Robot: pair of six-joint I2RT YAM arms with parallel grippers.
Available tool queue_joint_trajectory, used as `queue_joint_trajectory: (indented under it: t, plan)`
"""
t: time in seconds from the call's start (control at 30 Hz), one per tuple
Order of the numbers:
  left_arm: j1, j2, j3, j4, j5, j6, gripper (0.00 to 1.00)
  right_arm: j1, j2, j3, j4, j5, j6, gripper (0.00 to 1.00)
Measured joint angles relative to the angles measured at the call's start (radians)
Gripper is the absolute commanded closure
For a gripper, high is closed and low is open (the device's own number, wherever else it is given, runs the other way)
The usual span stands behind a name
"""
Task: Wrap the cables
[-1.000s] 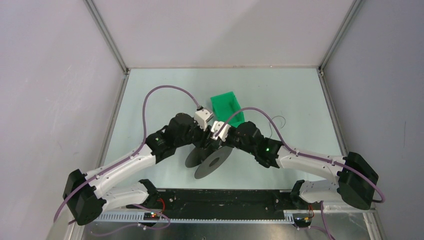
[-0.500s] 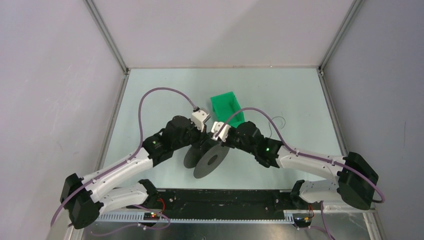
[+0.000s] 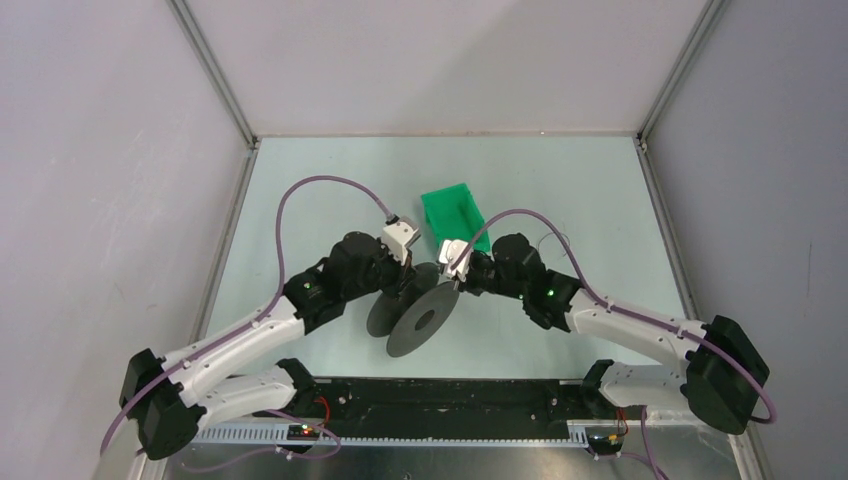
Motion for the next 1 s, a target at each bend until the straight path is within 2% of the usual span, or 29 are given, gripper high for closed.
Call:
queue_joint_trajectory:
  t: [0.33, 0.4, 0.47, 0.5, 0.7, 0.83, 1.0]
  plan:
    - [0.000, -0.004, 0.006, -0.009, 0.086, 0.119, 0.99, -0.114, -0.031, -0.003, 0.000, -0.193, -0.001, 1.00]
    - [0.000, -0.002, 0.021, -0.013, 0.106, 0.152, 0.94, -0.134, -0.036, -0.003, -0.001, -0.221, -0.002, 1.00]
    - [0.000, 0.003, 0.040, -0.014, 0.115, 0.170, 0.83, -0.148, -0.045, -0.005, -0.002, -0.243, -0.003, 1.00]
    - [0.000, 0.007, 0.052, -0.013, 0.122, 0.179, 0.73, -0.155, -0.052, -0.008, -0.003, -0.255, -0.004, 1.00]
    - [0.000, 0.000, 0.069, 0.004, 0.125, 0.184, 0.46, -0.159, -0.069, -0.016, -0.014, -0.295, -0.009, 1.00]
    - [0.002, -0.046, 0.069, -0.013, 0.082, 0.182, 0.39, -0.154, -0.069, -0.017, -0.014, -0.313, -0.010, 1.00]
    - [0.014, -0.129, 0.069, -0.050, 0.049, 0.172, 0.37, -0.134, -0.069, -0.017, 0.003, -0.331, -0.009, 1.00]
